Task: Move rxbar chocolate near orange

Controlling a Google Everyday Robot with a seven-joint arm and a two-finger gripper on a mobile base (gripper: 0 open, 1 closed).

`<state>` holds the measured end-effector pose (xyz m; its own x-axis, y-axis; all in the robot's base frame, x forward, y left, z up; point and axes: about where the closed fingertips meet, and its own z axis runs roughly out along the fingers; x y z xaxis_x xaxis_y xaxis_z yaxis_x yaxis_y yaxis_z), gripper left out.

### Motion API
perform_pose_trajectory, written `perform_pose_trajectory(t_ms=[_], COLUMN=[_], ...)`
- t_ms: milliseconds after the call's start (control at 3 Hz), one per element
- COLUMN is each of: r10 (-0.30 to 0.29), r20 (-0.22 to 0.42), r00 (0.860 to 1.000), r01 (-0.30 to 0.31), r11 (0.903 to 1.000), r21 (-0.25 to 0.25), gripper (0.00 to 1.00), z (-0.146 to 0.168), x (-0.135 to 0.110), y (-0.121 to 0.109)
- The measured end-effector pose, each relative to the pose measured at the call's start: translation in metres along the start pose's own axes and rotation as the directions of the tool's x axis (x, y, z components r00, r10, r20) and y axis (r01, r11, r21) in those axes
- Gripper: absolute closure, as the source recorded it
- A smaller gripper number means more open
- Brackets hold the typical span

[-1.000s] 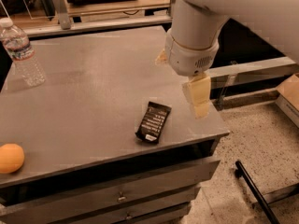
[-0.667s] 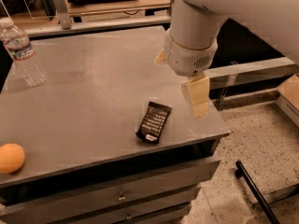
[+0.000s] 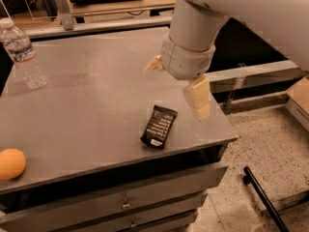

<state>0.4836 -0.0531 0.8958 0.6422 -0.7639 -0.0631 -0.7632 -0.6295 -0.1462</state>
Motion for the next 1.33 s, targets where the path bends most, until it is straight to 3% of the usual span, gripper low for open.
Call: perform_pose_trajectory(t_ms=[333, 667, 1000, 1333], r10=[-0.281, -0.349, -0.38, -0.433], r20=[0.076, 0.069, 0.04, 0.027], r00=[0.957, 0.934, 0.924, 0.901], r01=[0.284, 0.351, 0.382, 0.434], r11=[0.9583, 0.9363, 0.9239, 0.8952], r21=[-0.03, -0.011, -0.027, -0.103], gripper=[0.0, 0.0, 0.0, 0.0], z=[0.013, 0.012, 0.026, 0.057], x=[-0.022, -0.022, -0.022, -0.023], y=[-0.004, -0.007, -0.009, -0.005])
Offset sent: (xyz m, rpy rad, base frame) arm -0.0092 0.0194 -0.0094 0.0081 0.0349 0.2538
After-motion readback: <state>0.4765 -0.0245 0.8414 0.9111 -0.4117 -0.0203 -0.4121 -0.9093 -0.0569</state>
